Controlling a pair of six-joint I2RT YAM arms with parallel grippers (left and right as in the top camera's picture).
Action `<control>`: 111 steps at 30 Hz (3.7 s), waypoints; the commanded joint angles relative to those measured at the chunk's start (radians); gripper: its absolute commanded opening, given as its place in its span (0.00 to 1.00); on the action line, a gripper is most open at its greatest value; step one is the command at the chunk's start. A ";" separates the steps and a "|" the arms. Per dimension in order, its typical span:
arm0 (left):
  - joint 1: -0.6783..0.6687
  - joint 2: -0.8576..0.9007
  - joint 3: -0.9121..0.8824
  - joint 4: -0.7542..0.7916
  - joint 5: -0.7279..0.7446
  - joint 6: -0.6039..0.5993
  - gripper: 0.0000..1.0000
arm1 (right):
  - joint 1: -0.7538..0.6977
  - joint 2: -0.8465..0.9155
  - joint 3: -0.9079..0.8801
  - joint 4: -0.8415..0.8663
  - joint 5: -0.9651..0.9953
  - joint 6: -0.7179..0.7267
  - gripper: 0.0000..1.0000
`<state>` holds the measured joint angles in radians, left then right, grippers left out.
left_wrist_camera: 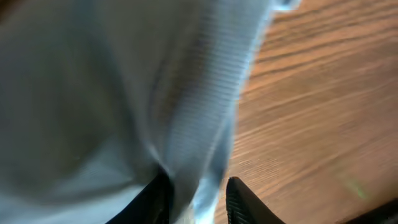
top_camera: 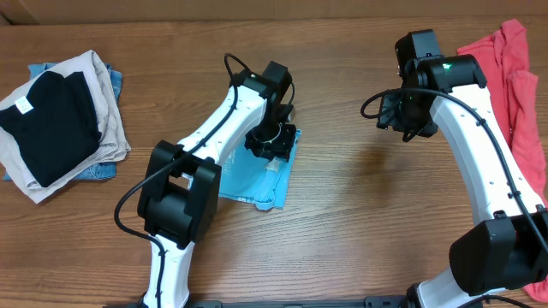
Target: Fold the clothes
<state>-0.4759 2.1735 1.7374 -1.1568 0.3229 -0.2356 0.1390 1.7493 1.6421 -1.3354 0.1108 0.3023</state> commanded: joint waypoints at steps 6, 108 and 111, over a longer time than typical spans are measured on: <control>-0.037 0.006 -0.014 0.009 0.475 0.102 0.34 | 0.001 -0.006 0.013 0.002 0.001 0.001 0.57; 0.245 -0.053 0.142 0.201 -0.125 0.151 0.65 | 0.068 -0.001 -0.012 0.058 -0.620 -0.180 0.52; 0.288 -0.013 0.142 0.216 -0.069 0.153 0.65 | 0.124 0.010 -0.033 0.077 -0.661 -0.175 0.52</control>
<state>-0.2058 2.0975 1.8709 -0.9459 0.1577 -0.1001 0.2134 1.7493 1.6318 -1.2705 -0.4297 0.1440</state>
